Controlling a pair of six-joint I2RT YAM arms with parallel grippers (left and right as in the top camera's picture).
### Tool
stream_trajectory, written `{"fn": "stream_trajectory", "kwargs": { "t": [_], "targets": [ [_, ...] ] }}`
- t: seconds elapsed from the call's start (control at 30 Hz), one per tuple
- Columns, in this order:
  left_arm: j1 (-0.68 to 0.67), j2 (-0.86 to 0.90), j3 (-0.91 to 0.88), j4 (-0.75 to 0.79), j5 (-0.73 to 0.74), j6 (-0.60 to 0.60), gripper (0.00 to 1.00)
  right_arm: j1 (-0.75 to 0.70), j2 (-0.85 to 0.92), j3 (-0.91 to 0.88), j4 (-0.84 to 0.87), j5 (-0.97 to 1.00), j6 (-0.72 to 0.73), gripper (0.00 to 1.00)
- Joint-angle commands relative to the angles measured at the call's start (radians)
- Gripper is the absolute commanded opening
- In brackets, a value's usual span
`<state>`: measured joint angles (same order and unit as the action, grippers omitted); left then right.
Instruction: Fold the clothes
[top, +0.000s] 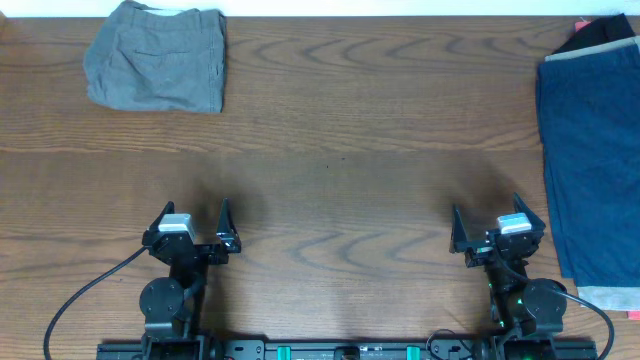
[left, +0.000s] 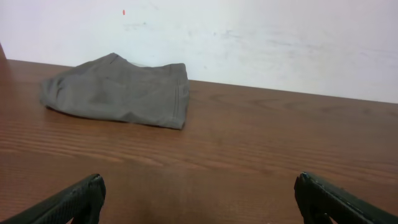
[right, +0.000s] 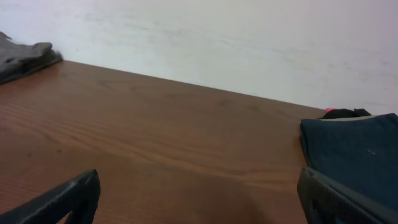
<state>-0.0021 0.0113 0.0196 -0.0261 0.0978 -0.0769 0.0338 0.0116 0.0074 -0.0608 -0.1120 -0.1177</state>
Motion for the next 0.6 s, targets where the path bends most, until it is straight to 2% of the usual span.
{"fn": "stream_trajectory", "kwargs": {
  "t": [0.0,0.57],
  "targets": [
    [-0.004,-0.007,-0.016,-0.036,0.017,0.013,0.98,-0.008,-0.006,-0.002,-0.003,0.003,-0.013,0.99],
    [-0.004,-0.007,-0.016,-0.036,0.017,0.013,0.98,-0.008,-0.006,-0.002,-0.003,0.003,-0.013,0.99]
  ]
}}
